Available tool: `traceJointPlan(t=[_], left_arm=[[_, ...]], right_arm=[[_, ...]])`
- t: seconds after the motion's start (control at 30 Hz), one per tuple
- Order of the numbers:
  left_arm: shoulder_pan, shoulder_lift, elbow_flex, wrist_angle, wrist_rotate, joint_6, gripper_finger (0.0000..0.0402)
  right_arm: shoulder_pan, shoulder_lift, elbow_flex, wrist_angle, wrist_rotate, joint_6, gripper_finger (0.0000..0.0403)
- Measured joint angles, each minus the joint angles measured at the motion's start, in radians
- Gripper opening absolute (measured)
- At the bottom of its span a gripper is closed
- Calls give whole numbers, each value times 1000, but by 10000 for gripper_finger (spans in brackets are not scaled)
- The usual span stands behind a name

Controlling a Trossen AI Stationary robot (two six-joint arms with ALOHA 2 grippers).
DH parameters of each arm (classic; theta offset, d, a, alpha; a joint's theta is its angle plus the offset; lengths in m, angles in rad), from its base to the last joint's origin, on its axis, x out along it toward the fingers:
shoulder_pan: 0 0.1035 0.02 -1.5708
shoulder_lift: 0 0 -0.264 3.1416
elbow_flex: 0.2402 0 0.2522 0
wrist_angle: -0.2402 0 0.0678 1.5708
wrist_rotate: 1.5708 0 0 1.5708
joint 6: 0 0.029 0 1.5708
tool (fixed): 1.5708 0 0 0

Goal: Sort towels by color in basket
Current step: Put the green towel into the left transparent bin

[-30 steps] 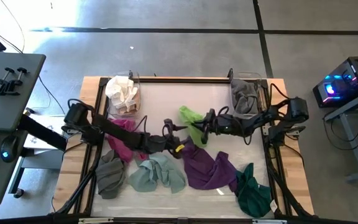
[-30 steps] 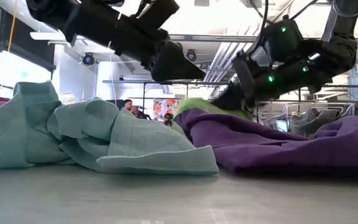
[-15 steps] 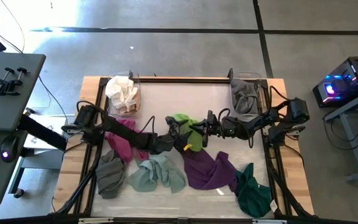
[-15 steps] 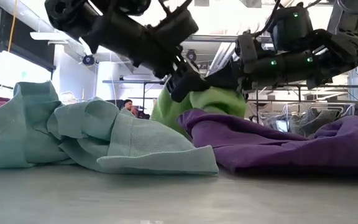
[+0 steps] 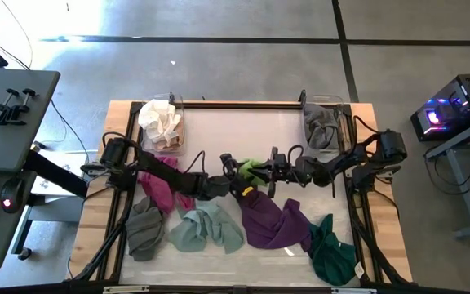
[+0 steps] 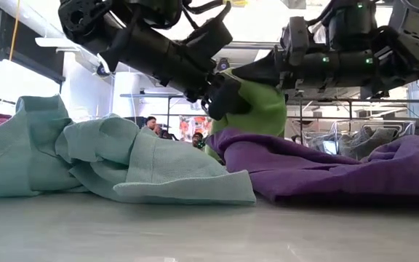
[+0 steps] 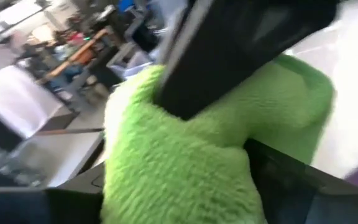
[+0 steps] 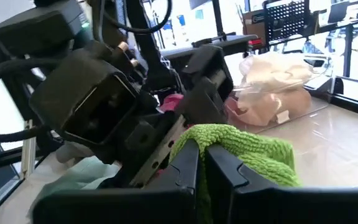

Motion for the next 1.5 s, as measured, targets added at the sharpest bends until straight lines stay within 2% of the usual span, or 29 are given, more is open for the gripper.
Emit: traceJointPlan(t=[0.1, 0.27, 0.4, 0.47, 0.53, 0.67, 0.8, 0.9, 0.97, 1.07, 1.17, 1.27, 1.37, 1.5], left_arm=[[2, 0, 0, -13, 59, -1, 204], [-5, -3, -1, -54, 65, -1, 107], [-30, -25, -2, -142, 47, -2, 22], [-46, -54, -2, -215, 9, -26, 13], [-62, -97, -2, -314, -59, -62, 22], [-87, -220, -2, -527, -237, -136, 22], [-97, -379, -1, -786, -448, -194, 11], [-57, -487, -1, -1004, -602, -234, 9], [4, -558, -1, -1144, -629, -304, 8], [151, -662, -1, -1323, -535, -448, 7], [352, -731, -1, -1467, -409, -587, 7], [562, -759, -1, -1544, -229, -689, 6], [741, -752, -34, -1537, -39, -716, 6], [894, -714, -122, -1437, 145, -715, 9]], right_arm=[[1, 0, 0, -2, -3, -13, 7], [1, 0, 0, -50, -2, -13, 11], [-24, -13, 1, -108, 24, -14, 55], [-42, -41, 2, -152, 41, -15, 89], [-55, -84, 2, -201, 44, -35, 125], [-63, -223, 2, -375, 55, -68, 175], [-57, -345, 2, -508, 141, -44, 187], [-42, -385, 2, -566, 144, -52, 188], [-30, -388, 2, -578, 143, -51, 188], [-16, -373, 2, -580, 143, -57, 188], [-9, -356, 1, -579, 143, -54, 188], [-7, -343, 1, -579, 143, -46, 188], [-7, -338, 1, -584, 143, -40, 188], [-7, -338, 1, -581, 143, -40, 189]])
